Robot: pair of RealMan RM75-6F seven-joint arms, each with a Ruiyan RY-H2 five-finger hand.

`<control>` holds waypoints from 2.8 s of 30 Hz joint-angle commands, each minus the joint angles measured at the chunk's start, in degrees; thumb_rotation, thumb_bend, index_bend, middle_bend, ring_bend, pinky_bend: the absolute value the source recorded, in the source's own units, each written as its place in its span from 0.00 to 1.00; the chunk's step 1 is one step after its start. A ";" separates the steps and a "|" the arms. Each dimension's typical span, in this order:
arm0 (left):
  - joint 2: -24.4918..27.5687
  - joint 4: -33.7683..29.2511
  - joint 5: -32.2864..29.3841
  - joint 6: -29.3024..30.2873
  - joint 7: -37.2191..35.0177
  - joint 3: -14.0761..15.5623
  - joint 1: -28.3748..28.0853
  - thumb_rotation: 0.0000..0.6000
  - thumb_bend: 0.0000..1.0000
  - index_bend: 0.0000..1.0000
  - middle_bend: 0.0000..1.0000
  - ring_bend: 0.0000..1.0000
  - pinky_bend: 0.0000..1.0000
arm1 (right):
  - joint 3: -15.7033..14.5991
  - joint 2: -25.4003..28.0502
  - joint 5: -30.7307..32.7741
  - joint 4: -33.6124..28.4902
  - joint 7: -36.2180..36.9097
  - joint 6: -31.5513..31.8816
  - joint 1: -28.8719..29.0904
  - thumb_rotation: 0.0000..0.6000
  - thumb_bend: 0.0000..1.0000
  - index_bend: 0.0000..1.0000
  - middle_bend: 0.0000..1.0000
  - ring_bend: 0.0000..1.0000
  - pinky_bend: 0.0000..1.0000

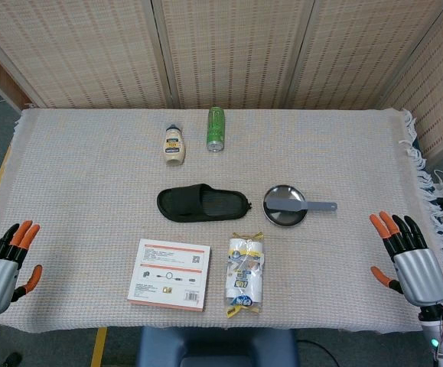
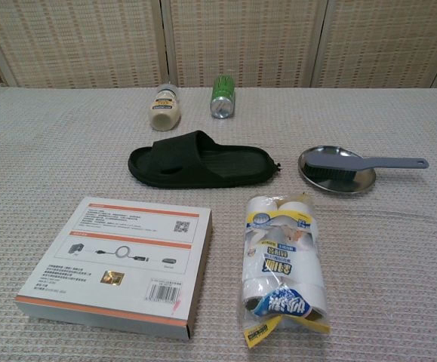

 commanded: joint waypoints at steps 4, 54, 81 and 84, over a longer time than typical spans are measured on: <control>0.14 -0.35 0.02 -0.10 0.10 0.15 -0.01 1.00 0.44 0.00 0.00 0.00 0.20 | 0.30 -1.33 0.49 0.70 -1.02 -1.04 0.65 1.00 0.08 0.00 0.00 0.00 0.00; 1.86 -0.92 -1.64 -4.81 -3.06 1.29 -1.44 1.00 0.44 0.00 0.00 0.00 0.19 | 15.48 -35.26 33.12 27.25 -25.50 -34.72 33.08 1.00 0.13 0.36 0.25 0.13 0.29; 2.08 -0.97 -1.49 -4.59 -2.96 1.55 -1.34 1.00 0.44 0.00 0.00 0.00 0.19 | 14.09 -36.77 32.45 29.98 -22.74 -33.19 33.87 1.00 0.15 0.50 0.40 0.32 0.51; 2.07 -1.00 -1.70 -4.68 -2.81 1.51 -1.32 1.00 0.44 0.00 0.00 0.00 0.19 | 14.04 -36.90 32.35 29.95 -22.67 -32.92 33.94 1.00 0.15 0.51 0.40 0.33 0.52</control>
